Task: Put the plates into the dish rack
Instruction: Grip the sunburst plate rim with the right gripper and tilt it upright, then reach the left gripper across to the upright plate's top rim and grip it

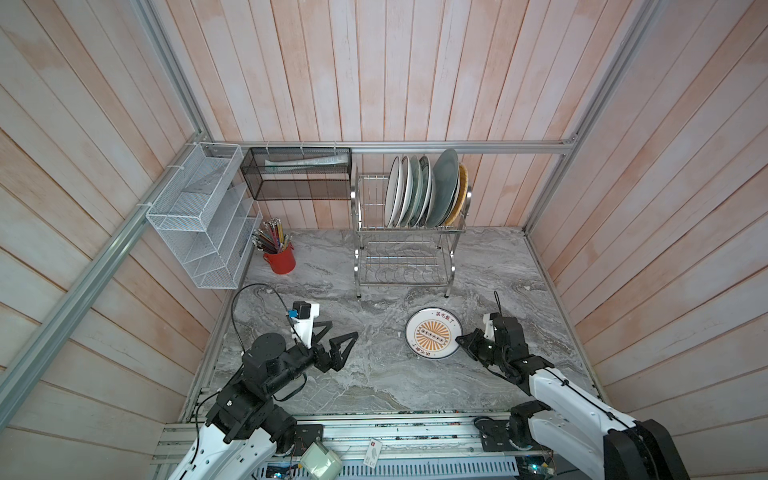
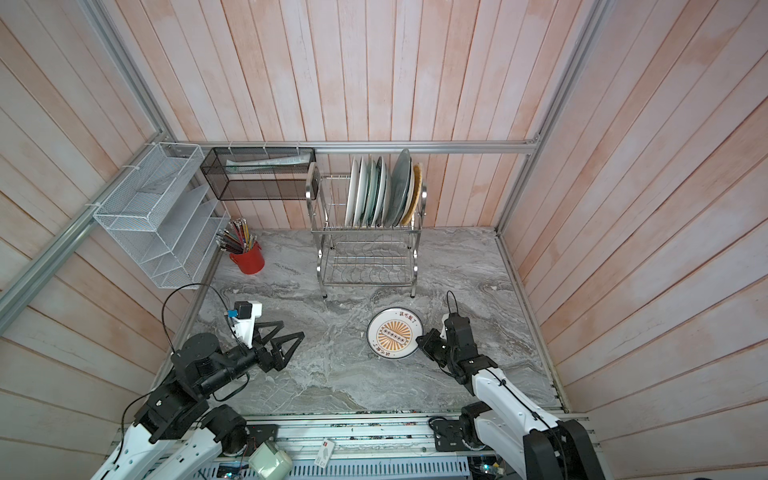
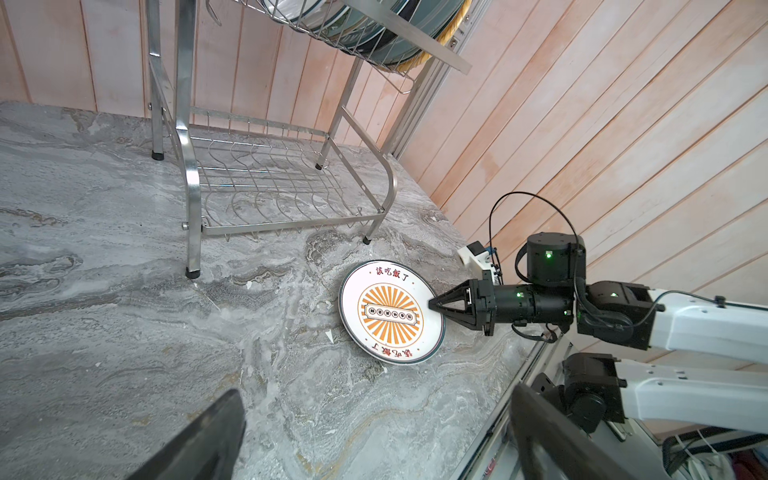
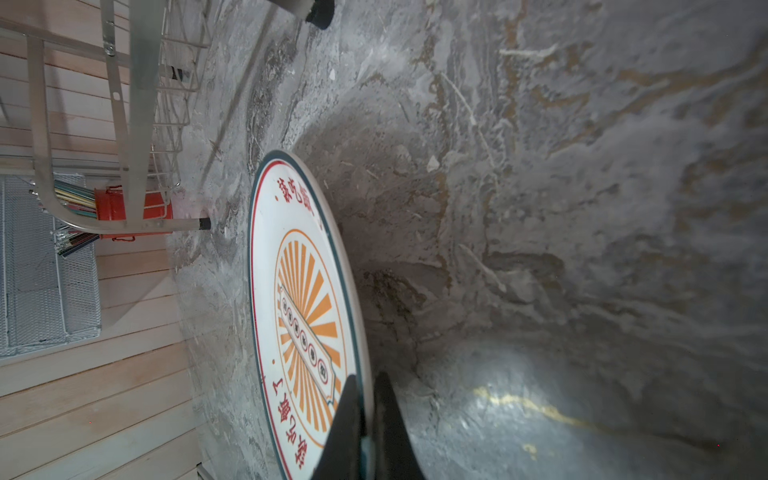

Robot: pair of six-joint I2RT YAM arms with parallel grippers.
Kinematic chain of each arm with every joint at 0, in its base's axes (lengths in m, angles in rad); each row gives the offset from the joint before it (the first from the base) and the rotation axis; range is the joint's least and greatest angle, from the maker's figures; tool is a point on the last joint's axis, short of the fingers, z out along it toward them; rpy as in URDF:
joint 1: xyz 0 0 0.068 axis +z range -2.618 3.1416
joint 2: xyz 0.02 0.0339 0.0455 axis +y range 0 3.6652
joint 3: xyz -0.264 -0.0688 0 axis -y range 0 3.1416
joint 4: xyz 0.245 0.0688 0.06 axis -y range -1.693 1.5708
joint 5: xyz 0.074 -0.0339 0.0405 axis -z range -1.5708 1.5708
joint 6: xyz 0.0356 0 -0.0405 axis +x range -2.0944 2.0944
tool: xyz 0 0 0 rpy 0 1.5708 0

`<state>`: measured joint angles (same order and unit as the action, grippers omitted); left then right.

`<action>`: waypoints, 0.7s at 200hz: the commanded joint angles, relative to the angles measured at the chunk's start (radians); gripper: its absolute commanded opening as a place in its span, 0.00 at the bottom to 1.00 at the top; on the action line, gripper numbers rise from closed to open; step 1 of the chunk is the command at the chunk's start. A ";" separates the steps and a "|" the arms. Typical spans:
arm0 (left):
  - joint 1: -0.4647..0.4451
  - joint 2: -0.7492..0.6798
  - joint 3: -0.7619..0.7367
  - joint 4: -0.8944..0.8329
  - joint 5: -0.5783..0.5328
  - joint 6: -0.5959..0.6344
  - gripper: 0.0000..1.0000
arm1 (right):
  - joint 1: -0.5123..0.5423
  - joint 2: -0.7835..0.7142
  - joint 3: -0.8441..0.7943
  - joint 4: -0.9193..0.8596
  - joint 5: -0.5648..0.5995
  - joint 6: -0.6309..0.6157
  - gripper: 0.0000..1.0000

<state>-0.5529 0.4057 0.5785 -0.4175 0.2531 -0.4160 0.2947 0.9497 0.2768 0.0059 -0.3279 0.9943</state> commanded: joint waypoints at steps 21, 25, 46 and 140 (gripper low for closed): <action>-0.003 -0.008 -0.062 0.141 0.015 -0.066 1.00 | 0.029 -0.056 0.085 -0.112 0.029 0.096 0.00; -0.003 -0.008 -0.074 0.164 0.020 -0.077 1.00 | 0.035 -0.059 0.095 -0.122 0.037 0.102 0.00; -0.010 -0.013 -0.146 0.319 0.040 -0.128 1.00 | 0.061 -0.075 0.148 -0.169 0.079 0.136 0.00; -0.488 0.446 -0.082 0.674 -0.269 0.247 1.00 | 0.087 -0.117 0.353 -0.372 0.200 0.210 0.00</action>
<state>-0.9298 0.7471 0.4179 0.1551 0.1184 -0.4137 0.3756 0.8558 0.5636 -0.3054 -0.1726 1.1786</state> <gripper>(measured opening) 0.999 0.070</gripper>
